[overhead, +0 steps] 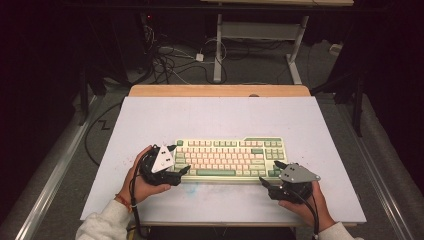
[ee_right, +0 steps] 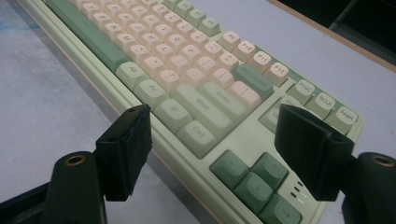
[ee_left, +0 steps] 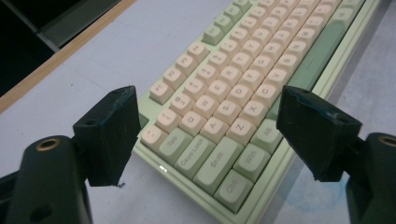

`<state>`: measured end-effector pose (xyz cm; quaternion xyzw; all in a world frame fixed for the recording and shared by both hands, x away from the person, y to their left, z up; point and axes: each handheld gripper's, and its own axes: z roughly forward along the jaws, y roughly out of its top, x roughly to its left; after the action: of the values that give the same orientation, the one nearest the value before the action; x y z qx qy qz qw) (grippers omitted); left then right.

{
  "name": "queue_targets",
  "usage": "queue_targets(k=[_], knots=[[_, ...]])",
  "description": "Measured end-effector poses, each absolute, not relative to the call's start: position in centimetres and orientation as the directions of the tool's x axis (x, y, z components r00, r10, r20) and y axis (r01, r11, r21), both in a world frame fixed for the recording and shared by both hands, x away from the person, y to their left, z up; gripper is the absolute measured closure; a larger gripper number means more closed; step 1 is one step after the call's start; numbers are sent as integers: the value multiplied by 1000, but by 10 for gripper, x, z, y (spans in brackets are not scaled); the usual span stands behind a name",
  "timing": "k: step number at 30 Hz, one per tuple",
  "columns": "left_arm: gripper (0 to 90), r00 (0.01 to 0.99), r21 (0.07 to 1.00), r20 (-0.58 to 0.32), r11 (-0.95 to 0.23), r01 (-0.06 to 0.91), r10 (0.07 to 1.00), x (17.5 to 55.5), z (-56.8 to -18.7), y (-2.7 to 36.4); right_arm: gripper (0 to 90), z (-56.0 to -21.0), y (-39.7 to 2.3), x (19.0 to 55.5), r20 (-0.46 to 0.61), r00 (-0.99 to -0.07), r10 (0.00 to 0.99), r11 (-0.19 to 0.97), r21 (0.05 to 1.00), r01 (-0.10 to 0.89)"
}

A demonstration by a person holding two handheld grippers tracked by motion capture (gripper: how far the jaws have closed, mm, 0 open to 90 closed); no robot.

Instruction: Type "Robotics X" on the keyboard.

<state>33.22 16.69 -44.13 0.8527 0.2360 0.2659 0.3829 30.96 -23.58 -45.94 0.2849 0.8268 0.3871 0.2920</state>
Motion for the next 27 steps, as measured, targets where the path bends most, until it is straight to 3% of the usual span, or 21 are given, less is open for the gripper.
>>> queue_targets(k=[19, 23, 27], knots=[[208, 721, 754, 245, -595, 279, 648, 316, -462, 200, 296, -455, -239, 312, -245, -645, 724, 512, 818, 264], [208, 716, 752, 230, -587, 300, 660, 314, -465, 206, 356, -452, -239, 316, -232, -643, 730, 506, 816, 280], [208, 709, 747, 223, -584, 317, 669, 311, -467, 209, 507, -446, -239, 320, -214, -657, 722, 508, 810, 294]])
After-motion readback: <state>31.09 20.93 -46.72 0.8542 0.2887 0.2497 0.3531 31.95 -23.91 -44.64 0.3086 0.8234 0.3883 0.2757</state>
